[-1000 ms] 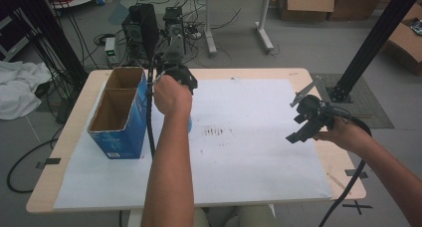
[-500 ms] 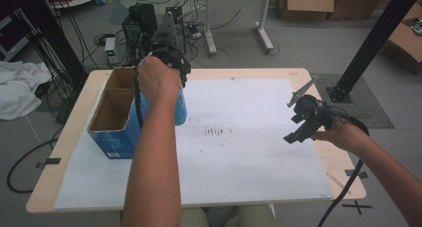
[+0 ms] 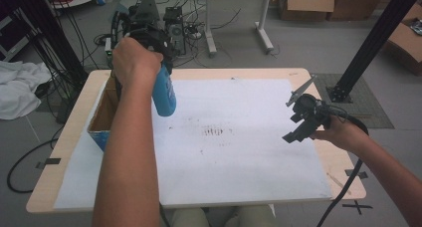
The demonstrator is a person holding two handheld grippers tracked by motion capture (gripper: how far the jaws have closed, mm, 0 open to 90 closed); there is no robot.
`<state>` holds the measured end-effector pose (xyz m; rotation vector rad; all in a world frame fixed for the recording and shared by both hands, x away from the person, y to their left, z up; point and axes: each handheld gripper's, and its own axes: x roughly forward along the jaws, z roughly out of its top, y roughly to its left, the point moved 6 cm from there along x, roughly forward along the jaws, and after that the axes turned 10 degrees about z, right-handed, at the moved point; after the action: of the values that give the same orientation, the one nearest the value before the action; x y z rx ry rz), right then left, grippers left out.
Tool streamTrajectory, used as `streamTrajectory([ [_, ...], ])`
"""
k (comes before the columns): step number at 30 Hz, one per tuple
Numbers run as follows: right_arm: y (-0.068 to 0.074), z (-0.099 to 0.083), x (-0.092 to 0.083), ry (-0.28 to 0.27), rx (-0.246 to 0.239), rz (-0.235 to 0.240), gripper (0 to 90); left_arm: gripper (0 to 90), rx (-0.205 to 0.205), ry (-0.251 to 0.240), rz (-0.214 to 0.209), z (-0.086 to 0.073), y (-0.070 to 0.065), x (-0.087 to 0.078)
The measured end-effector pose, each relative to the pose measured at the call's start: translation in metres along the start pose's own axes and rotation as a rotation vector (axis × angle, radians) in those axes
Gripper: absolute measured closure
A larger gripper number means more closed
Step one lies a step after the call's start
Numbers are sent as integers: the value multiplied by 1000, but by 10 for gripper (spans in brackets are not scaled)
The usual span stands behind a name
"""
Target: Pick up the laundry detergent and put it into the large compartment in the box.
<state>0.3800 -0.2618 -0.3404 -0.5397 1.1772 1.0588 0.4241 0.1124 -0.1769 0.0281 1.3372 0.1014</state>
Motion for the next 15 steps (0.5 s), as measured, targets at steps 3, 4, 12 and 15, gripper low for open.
streamTrajectory([
  [3,0,1,0,0,1,-1,187,379,-13,8,4,-1,11,-5],
  [4,0,1,0,0,-2,-3,187,379,-15,13,10,-1,14,-7],
  [12,0,2,0,2,0,-2,187,379,-59,-3,26,-3,38,-23],
  [15,0,4,0,-1,-4,-2,187,379,-70,-11,35,-4,47,-28],
])
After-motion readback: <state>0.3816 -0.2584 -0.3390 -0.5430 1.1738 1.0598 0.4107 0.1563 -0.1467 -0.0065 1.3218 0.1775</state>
